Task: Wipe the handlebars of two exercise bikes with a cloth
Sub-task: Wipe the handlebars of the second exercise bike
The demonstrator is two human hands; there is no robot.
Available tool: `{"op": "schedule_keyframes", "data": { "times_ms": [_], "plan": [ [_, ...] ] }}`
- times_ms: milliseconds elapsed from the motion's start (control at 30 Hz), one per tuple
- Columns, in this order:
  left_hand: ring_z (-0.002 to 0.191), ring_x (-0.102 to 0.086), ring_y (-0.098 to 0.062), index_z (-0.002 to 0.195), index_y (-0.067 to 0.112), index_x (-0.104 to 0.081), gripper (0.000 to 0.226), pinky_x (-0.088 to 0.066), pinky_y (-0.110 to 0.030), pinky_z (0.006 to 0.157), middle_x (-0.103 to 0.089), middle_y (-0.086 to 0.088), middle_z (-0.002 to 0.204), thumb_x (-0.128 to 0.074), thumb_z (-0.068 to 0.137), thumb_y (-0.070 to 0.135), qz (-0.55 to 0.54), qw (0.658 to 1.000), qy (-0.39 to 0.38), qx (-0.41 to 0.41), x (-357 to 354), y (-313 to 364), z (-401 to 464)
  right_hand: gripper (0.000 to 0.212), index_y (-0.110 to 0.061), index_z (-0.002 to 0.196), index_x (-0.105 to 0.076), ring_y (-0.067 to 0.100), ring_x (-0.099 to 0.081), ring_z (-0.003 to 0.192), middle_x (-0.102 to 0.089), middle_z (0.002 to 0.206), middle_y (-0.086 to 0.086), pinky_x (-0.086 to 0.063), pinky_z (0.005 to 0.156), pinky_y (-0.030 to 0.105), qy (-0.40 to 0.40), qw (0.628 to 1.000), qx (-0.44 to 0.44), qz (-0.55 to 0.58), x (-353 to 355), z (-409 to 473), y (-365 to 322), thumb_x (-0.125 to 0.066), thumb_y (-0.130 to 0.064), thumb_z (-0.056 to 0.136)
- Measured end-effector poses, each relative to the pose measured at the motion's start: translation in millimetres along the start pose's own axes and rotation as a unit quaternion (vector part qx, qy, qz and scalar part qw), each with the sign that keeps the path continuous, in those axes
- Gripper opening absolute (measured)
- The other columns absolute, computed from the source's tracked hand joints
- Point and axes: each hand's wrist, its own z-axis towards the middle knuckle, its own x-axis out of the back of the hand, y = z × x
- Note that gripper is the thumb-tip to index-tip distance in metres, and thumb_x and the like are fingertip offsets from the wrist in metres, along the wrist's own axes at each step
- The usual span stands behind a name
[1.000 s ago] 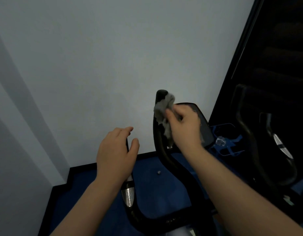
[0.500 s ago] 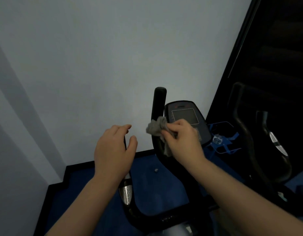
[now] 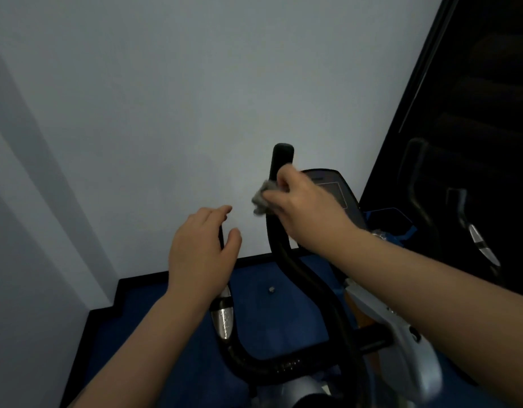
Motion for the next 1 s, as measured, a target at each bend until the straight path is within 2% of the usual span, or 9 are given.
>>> {"op": "schedule_keyframes", "data": {
  "times_ms": [100, 233, 400, 467, 533, 600, 700, 833, 1000],
  "plan": [
    [0.110, -0.052, -0.018, 0.132, 0.017, -0.051, 0.045, -0.039, -0.029, 0.091, -0.058, -0.001, 0.120, -0.051, 0.089, 0.031, -0.011, 1.000, -0.008, 0.014, -2, 3, 0, 0.018, -0.013, 0.105, -0.069, 0.014, -0.046, 0.078, -0.044, 0.098, 0.005, -0.048, 0.062, 0.032, -0.040, 0.990, -0.037, 0.128, -5, -26, -4, -0.062, -0.016, 0.088],
    [0.135, -0.034, -0.020, 0.136, 0.014, -0.045, 0.056, -0.024, -0.041, 0.114, -0.047, -0.004, 0.141, -0.044, 0.085, 0.038, -0.025, 0.999, 0.007, 0.028, -5, 17, -12, 0.025, -0.018, 0.114, -0.068, 0.013, -0.052, 0.091, -0.045, 0.102, -0.002, -0.045, 0.082, 0.026, -0.119, 0.960, -0.083, 0.239, 9, -44, 2, -0.061, -0.019, 0.090],
    [0.141, -0.024, -0.016, 0.135, 0.017, -0.047, 0.053, -0.021, -0.047, 0.116, -0.039, 0.000, 0.147, -0.042, 0.087, 0.040, -0.044, 0.999, 0.016, -0.008, -13, 47, -61, 0.025, -0.022, 0.113, -0.068, 0.013, -0.051, 0.093, -0.045, 0.101, -0.004, -0.044, 0.083, 0.025, -0.172, 0.945, -0.073, 0.268, 18, -67, 2, -0.062, -0.018, 0.090],
    [0.140, -0.025, -0.010, 0.134, 0.023, -0.048, 0.050, -0.022, -0.044, 0.116, -0.040, 0.007, 0.146, -0.042, 0.087, 0.041, -0.066, 0.998, -0.011, 0.000, -13, 54, -81, 0.024, -0.022, 0.112, -0.069, 0.008, -0.048, 0.091, -0.042, 0.099, -0.007, -0.040, 0.081, 0.015, -0.187, 0.943, -0.069, 0.267, 23, -78, 4, -0.061, -0.018, 0.090],
    [0.135, -0.030, -0.003, 0.130, 0.029, -0.050, 0.045, -0.025, -0.038, 0.115, -0.044, 0.016, 0.138, -0.044, 0.087, 0.041, -0.094, 0.995, -0.032, 0.021, -11, 60, -96, 0.024, -0.022, 0.112, -0.069, 0.003, -0.046, 0.089, -0.042, 0.098, -0.008, -0.035, 0.077, 0.006, -0.190, 0.941, -0.076, 0.269, 28, -94, 7, -0.062, -0.018, 0.089],
    [0.124, -0.038, 0.002, 0.123, 0.034, -0.055, 0.040, -0.031, -0.033, 0.110, -0.049, 0.023, 0.126, -0.042, 0.086, 0.044, -0.104, 0.993, -0.051, 0.027, -9, 66, -108, 0.024, -0.022, 0.110, -0.070, 0.003, -0.048, 0.090, -0.045, 0.098, -0.007, -0.036, 0.079, 0.006, -0.177, 0.935, -0.103, 0.288, 32, -116, 8, -0.064, -0.017, 0.088],
    [0.114, -0.046, 0.000, 0.118, 0.033, -0.059, 0.041, -0.036, -0.040, 0.106, -0.056, 0.020, 0.117, -0.039, 0.085, 0.046, -0.077, 0.991, -0.105, 0.007, -11, 80, -125, 0.023, -0.019, 0.107, -0.071, 0.002, -0.052, 0.090, -0.047, 0.094, -0.007, -0.039, 0.081, 0.011, -0.140, 0.915, -0.161, 0.341, 35, -158, 7, -0.067, -0.016, 0.085],
    [0.115, -0.051, -0.007, 0.122, 0.027, -0.057, 0.050, -0.024, -0.035, 0.113, -0.059, 0.014, 0.118, -0.033, 0.084, 0.048, 0.000, 0.989, -0.143, -0.024, -18, 91, -144, 0.023, -0.022, 0.104, -0.071, -0.001, -0.050, 0.092, -0.048, 0.094, -0.008, -0.038, 0.082, 0.007, -0.101, 0.892, -0.214, 0.385, 39, -208, -18, -0.065, -0.019, 0.082],
    [0.117, -0.050, -0.008, 0.127, 0.025, -0.053, 0.054, -0.023, -0.033, 0.114, -0.059, 0.010, 0.121, -0.029, 0.086, 0.051, 0.065, 0.983, -0.169, -0.009, -18, 87, -150, 0.021, -0.031, 0.093, -0.072, 0.003, -0.055, 0.087, -0.053, 0.091, -0.007, -0.043, 0.073, 0.010, -0.123, 0.844, -0.292, 0.432, 63, -233, -28, -0.069, -0.014, 0.083]
  ]
}}
